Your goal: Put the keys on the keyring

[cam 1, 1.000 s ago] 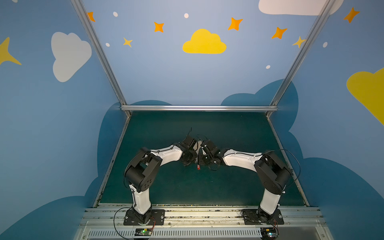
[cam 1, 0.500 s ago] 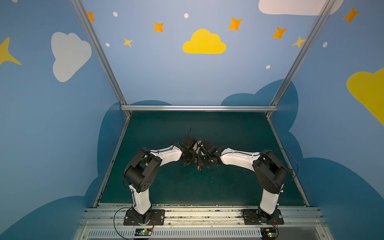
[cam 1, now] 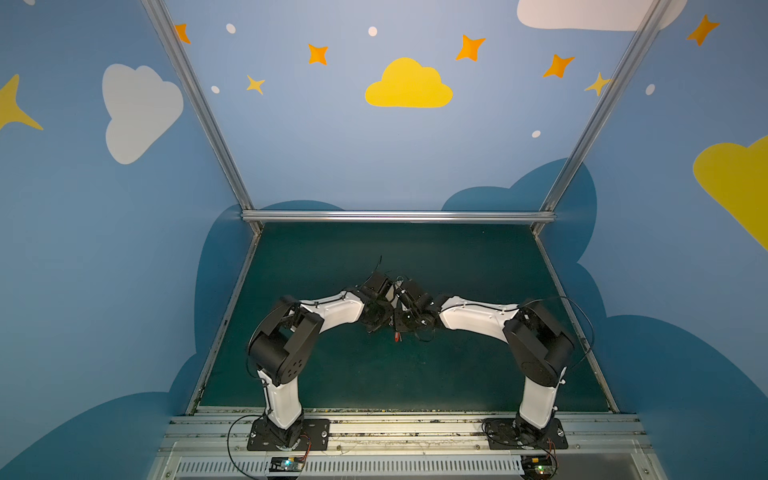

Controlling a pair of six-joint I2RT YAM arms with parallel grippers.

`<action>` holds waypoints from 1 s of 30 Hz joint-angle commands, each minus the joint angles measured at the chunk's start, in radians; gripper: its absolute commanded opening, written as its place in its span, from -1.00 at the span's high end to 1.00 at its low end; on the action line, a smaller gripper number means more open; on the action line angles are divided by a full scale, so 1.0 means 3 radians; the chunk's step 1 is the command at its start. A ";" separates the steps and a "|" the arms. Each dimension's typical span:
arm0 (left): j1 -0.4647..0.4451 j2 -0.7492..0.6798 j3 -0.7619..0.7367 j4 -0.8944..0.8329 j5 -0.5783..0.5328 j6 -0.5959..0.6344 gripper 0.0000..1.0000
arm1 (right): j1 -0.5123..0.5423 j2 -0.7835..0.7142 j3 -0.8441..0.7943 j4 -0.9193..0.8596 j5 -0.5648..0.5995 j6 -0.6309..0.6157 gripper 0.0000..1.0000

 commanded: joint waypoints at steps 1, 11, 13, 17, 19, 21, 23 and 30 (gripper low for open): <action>-0.0009 -0.0078 -0.0041 -0.0002 -0.0064 -0.0029 0.93 | 0.0042 0.0071 0.0062 -0.0093 -0.0033 -0.0061 1.00; -0.0009 -0.0085 -0.0043 0.0018 -0.0074 -0.0039 0.93 | 0.0065 0.0093 0.0082 -0.0087 -0.0124 -0.0114 1.00; -0.0009 -0.0085 -0.0038 0.0021 -0.0069 -0.0044 0.93 | 0.0068 0.0103 0.0089 -0.0099 -0.0130 -0.0113 1.00; -0.0009 -0.0099 -0.0043 0.0022 -0.0079 -0.0054 0.93 | 0.0073 0.0114 0.0099 -0.0114 -0.0145 -0.0120 1.00; -0.0009 -0.0116 -0.0051 0.0022 -0.0102 -0.0059 0.93 | 0.0078 0.0107 0.0099 -0.0124 -0.0150 -0.0118 1.00; -0.0009 -0.0132 -0.0061 0.0025 -0.0115 -0.0069 0.93 | 0.0074 0.0110 0.0104 -0.0141 -0.0155 -0.0121 1.00; -0.0009 -0.0137 -0.0061 0.0022 -0.0119 -0.0073 0.93 | 0.0077 0.0111 0.0103 -0.0134 -0.0161 -0.0125 1.00; -0.0009 -0.0140 -0.0056 0.0033 -0.0120 -0.0079 0.93 | 0.0079 0.0139 0.0139 -0.0140 -0.0191 -0.0150 1.00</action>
